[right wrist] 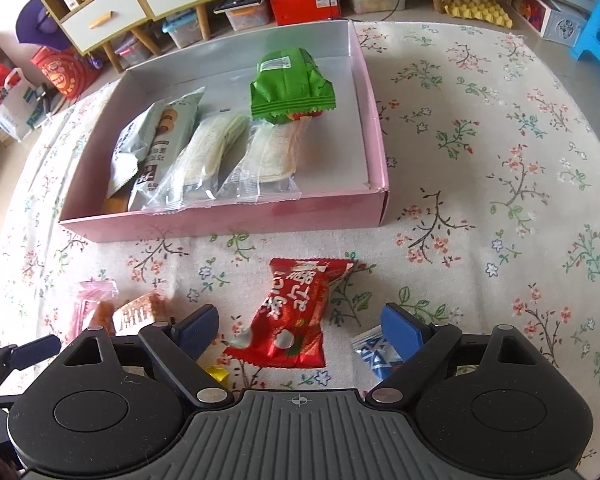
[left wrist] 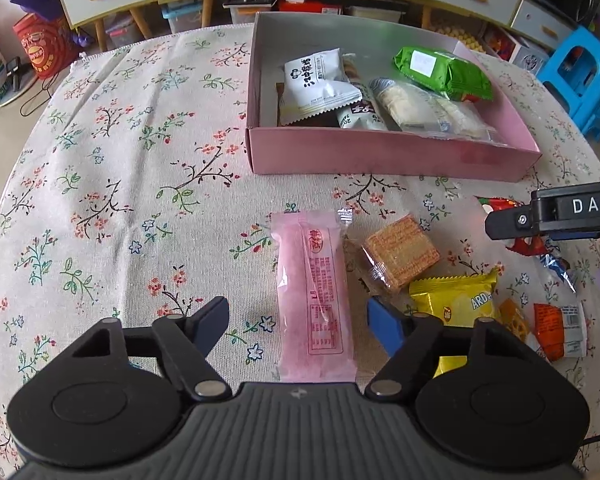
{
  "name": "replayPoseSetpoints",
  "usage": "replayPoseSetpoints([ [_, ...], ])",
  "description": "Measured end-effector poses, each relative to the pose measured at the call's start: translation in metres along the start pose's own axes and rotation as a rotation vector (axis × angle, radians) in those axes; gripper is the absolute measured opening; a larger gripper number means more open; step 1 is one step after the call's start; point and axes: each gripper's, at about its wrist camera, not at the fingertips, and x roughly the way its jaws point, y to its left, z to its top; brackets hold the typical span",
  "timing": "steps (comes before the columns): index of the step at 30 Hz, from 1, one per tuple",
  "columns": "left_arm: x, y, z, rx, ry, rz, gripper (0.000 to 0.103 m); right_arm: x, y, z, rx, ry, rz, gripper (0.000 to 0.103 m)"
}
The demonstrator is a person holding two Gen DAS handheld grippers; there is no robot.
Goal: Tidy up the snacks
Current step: 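Move both tools back over the remaining snacks beside the box, then grasp the pink bar with left tool while right tool grasps the red candy packet, then carry both snacks into the pink box and open both tools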
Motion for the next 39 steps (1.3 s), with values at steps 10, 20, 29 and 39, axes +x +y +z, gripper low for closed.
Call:
replayPoseSetpoints([
  [10,0.000,0.004,0.001,-0.019,0.003,-0.012,0.055,0.000,-0.001,0.001,0.013,-0.008,-0.002,0.088],
  [20,-0.002,0.006,0.002,-0.039,0.005,-0.035,0.046,-0.002,0.000,0.003,0.009,-0.025,-0.010,0.076],
  [29,-0.006,0.008,0.002,-0.052,-0.007,-0.029,0.032,0.003,-0.009,0.005,0.042,-0.024,-0.017,0.039],
  [39,-0.018,0.018,0.005,-0.099,-0.050,-0.030,0.030,-0.001,-0.014,0.008,0.075,-0.022,0.029,0.027],
])
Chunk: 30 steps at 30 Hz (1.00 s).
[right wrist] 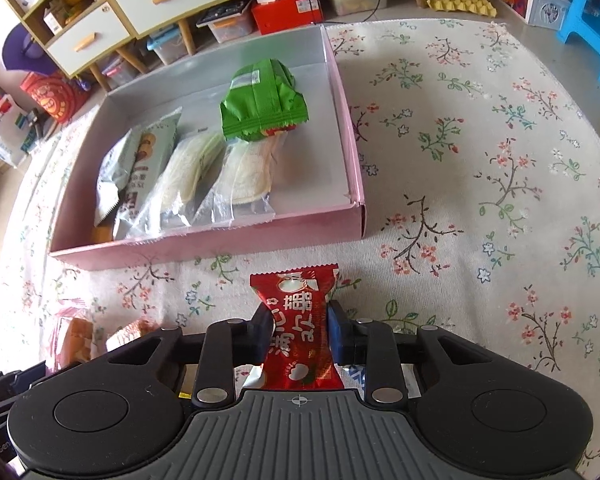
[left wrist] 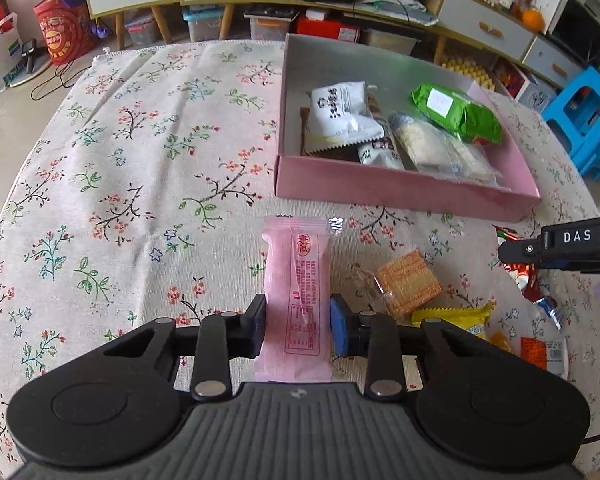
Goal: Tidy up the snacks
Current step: 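Carry both snacks into the pink box and open both tools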
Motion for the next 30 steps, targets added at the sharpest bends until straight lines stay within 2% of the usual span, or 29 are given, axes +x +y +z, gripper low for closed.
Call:
replayPoseSetpoints([
  [7,-0.010,0.005,0.004,-0.027,-0.036,-0.026,0.029,-0.014,-0.004,0.002,0.031,-0.017,0.051,0.027],
  [17,-0.023,0.004,0.017,-0.074,-0.118,-0.073,0.029,-0.040,-0.009,0.012,0.089,-0.098,0.132,0.027],
  [22,-0.026,-0.010,0.034,-0.075,-0.171,-0.112,0.029,-0.034,-0.014,0.026,0.121,-0.133,0.164,0.027],
  [30,0.003,-0.040,0.060,-0.010,-0.181,-0.127,0.029,-0.013,-0.016,0.041,0.134,-0.182,0.201,0.027],
])
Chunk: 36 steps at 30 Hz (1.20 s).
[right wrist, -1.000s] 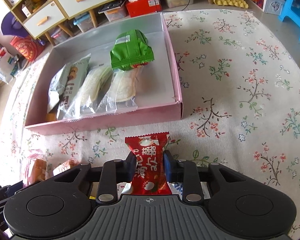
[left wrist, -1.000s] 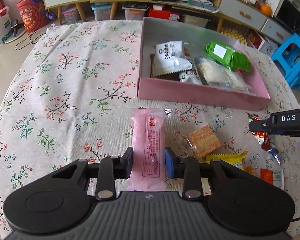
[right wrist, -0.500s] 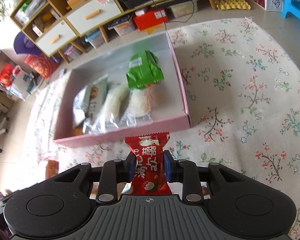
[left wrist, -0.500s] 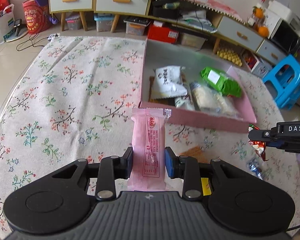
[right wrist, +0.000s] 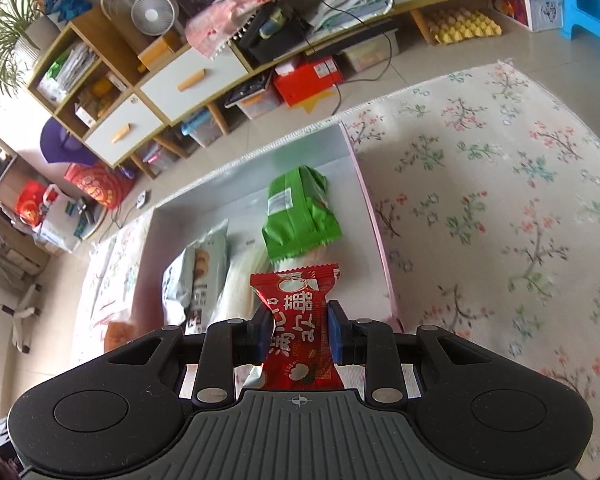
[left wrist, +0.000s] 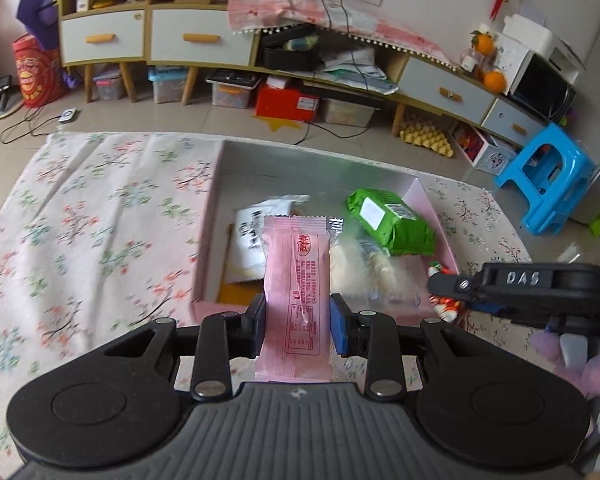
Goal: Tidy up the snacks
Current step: 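Carry both snacks into the pink box and open both tools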
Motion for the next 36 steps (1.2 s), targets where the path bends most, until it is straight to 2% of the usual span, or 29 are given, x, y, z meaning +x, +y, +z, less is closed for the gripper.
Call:
replayPoseSetpoints([
  [11,0.050,-0.013,0.014,0.038,0.023,-0.062,0.029,0.021,-0.010,0.011,0.038,-0.030,0.072,0.027],
  [20,0.074,-0.011,0.022,0.015,0.005,-0.092,0.029,0.042,-0.017,0.015,0.061,-0.040,0.003,0.027],
  [26,0.080,-0.010,0.024,0.008,-0.038,-0.074,0.030,0.043,-0.014,0.016,0.028,-0.058,-0.031,0.027],
  [36,0.078,-0.014,0.026,0.022,-0.099,-0.018,0.030,0.039,-0.008,0.016,-0.003,-0.063,-0.033,0.032],
])
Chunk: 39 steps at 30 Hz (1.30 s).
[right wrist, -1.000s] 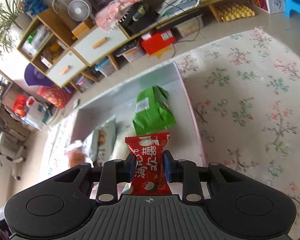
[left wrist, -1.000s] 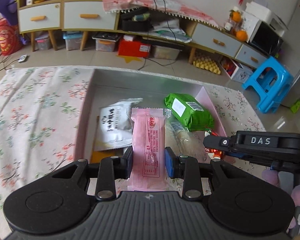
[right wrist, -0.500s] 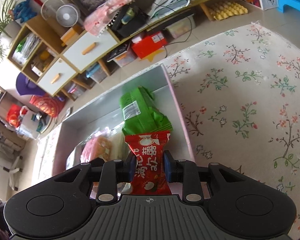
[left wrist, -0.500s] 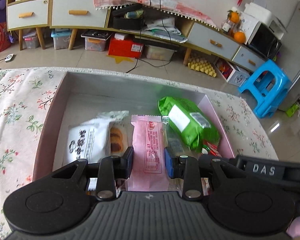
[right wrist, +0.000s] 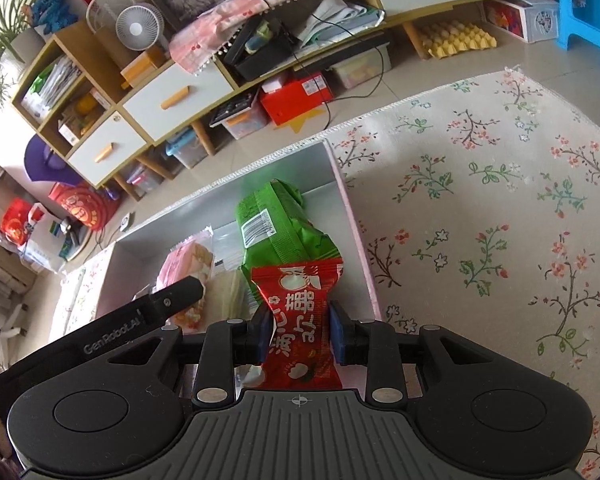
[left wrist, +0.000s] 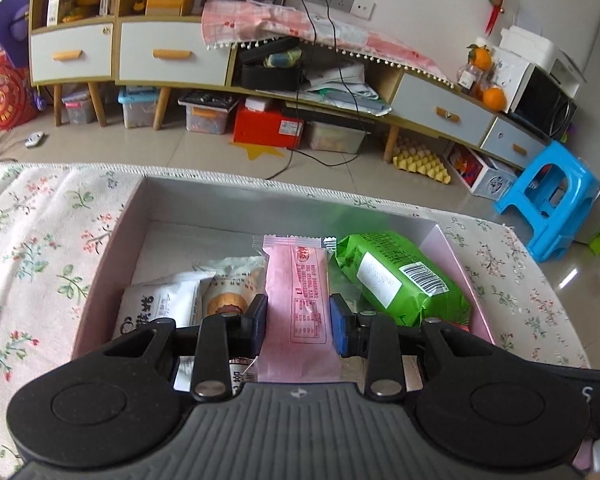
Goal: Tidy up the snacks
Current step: 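Carry both snacks into the pink box and open both tools, then move both tools over the loose snacks on the tablecloth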
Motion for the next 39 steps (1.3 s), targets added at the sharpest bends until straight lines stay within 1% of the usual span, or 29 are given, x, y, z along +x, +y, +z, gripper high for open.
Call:
replayPoseSetpoints([
  [3,-0.002,0.000,0.001,0.014,0.004,0.008,0.030,-0.003,0.002,0.001,-0.008,-0.001,0.011,0.032],
  [5,-0.004,0.002,0.002,0.011,0.016,-0.004,0.031,-0.005,0.002,0.001,-0.005,0.009,0.021,0.032],
  [6,-0.005,0.002,0.002,0.009,0.021,-0.012,0.033,-0.006,0.002,0.002,0.000,0.013,0.024,0.034],
  [7,-0.007,0.002,0.001,0.015,0.026,-0.016,0.034,-0.008,0.001,0.002,0.007,0.014,0.032,0.040],
  [8,-0.009,0.001,0.001,0.030,0.030,-0.013,0.034,-0.011,0.000,0.003,0.015,0.013,0.041,0.043],
  [9,-0.011,-0.001,0.001,0.049,0.037,-0.007,0.035,-0.014,-0.001,0.003,0.024,0.011,0.048,0.049],
  [11,-0.018,-0.003,0.000,0.079,0.047,0.001,0.040,-0.021,-0.003,0.005,0.036,0.006,0.059,0.053],
  [12,-0.022,-0.004,0.000,0.086,0.051,-0.001,0.045,-0.024,-0.004,0.005,0.039,0.005,0.064,0.056],
  [13,-0.026,-0.005,-0.001,0.091,0.053,-0.004,0.051,-0.028,-0.005,0.005,0.040,0.005,0.066,0.062],
  [15,-0.035,-0.007,-0.003,0.104,0.059,-0.004,0.057,-0.035,-0.007,0.005,0.041,0.002,0.063,0.070],
  [17,-0.045,-0.009,-0.005,0.122,0.060,0.010,0.064,-0.042,-0.008,0.004,0.034,0.006,0.058,0.073],
  [18,-0.049,-0.011,-0.006,0.131,0.064,0.019,0.071,-0.046,-0.008,0.004,0.030,0.009,0.058,0.076],
  [19,-0.054,-0.012,-0.008,0.139,0.064,0.024,0.074,-0.050,-0.008,0.003,0.024,0.014,0.057,0.078],
  [20,-0.058,-0.013,-0.009,0.145,0.064,0.031,0.076,-0.054,-0.007,0.002,0.017,0.020,0.053,0.079],
  [22,-0.066,-0.014,-0.012,0.145,0.074,0.051,0.087,-0.062,-0.006,-0.001,0.002,0.031,0.028,0.082],
  [24,-0.073,-0.013,-0.015,0.143,0.086,0.057,0.092,-0.068,-0.004,-0.003,-0.008,0.051,-0.004,0.084],
  [26,-0.081,-0.013,-0.019,0.143,0.101,0.061,0.093,-0.074,-0.004,-0.005,-0.014,0.067,-0.006,0.084],
  [29,-0.091,-0.013,-0.025,0.135,0.116,0.075,0.098,-0.083,-0.003,-0.010,-0.023,0.086,0.002,0.084],
  [33,-0.103,-0.010,-0.034,0.108,0.125,0.091,0.102,-0.092,-0.002,-0.018,-0.054,0.092,-0.002,0.085],
  [39,-0.114,-0.003,-0.053,0.079,0.139,0.081,0.102,-0.106,0.006,-0.031,-0.157,0.086,-0.030,0.086],
])
